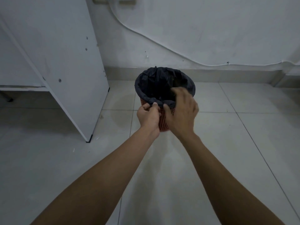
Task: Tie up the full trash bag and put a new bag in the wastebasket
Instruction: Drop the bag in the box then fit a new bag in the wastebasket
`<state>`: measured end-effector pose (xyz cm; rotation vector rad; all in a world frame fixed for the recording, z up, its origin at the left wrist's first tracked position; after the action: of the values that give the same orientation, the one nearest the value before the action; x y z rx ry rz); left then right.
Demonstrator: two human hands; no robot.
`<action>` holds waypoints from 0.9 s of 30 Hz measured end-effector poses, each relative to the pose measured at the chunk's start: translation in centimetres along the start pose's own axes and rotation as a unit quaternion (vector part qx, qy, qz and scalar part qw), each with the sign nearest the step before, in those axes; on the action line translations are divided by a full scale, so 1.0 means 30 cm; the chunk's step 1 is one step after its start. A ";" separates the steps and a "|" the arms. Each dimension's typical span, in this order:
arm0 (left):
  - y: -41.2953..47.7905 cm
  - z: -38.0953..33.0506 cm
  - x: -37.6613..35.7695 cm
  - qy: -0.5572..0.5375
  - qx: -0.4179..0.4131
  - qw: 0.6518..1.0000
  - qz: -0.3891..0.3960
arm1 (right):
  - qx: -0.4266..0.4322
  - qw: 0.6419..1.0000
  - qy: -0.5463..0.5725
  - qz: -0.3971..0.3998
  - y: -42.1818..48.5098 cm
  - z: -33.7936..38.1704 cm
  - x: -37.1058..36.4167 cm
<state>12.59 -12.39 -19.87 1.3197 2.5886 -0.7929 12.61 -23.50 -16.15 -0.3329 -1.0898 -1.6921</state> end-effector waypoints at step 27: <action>-0.094 -0.047 0.053 0.434 -0.436 0.788 0.013 | 0.196 0.980 -0.013 0.028 0.000 -0.021 -0.038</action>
<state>9.58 -11.89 -18.09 1.5132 2.7848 1.2240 13.27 -23.30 -17.26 -0.1312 -1.3879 -1.3863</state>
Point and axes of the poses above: each hand's wrist, its own y-axis towards the middle knuckle, its own x-axis out of the back of the hand, z = x × y, the point moved 4 cm from there along y, towards the middle knuckle, and after that the axes turned 1 degree about z, right-handed, at the moved point
